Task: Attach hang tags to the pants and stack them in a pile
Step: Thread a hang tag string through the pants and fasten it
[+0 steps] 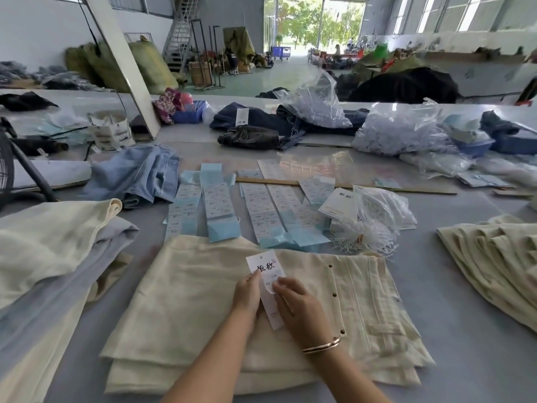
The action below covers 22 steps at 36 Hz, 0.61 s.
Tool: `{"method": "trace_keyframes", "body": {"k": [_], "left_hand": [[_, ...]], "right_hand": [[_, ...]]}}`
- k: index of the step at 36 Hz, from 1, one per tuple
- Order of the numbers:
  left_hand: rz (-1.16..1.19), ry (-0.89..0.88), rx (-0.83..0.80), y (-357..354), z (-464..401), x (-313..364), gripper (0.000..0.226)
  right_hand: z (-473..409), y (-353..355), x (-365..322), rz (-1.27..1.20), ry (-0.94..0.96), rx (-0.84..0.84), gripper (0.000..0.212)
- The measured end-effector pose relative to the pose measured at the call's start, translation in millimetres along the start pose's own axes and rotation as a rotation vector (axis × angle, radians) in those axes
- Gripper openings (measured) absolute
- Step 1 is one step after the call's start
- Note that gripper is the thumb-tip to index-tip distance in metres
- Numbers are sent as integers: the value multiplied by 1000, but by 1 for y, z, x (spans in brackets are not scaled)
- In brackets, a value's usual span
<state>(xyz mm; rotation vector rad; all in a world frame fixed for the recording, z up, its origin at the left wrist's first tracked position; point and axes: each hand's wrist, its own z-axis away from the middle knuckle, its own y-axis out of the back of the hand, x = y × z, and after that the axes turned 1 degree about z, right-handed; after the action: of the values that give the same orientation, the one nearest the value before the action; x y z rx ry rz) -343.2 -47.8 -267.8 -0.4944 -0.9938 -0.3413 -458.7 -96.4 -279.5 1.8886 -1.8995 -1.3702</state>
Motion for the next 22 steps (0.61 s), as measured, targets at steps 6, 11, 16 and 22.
{"method": "trace_keyframes", "body": {"k": [6,11,16,22], "left_hand": [[25,2,-2,0,-1,-1,24],[8,-3,-15,-1,2,0,22],[-118,-24,-64,-2,3,-1,9],[-208,4,-73,-7,0,2,15]], "right_hand": [[0,-2,-1,18,3,-42,13],[-1,-3,-3,79,20,-55,12],[-2,0,-3,242,74,-51,12],[-1,3,-5,362,28,-103,25]]}}
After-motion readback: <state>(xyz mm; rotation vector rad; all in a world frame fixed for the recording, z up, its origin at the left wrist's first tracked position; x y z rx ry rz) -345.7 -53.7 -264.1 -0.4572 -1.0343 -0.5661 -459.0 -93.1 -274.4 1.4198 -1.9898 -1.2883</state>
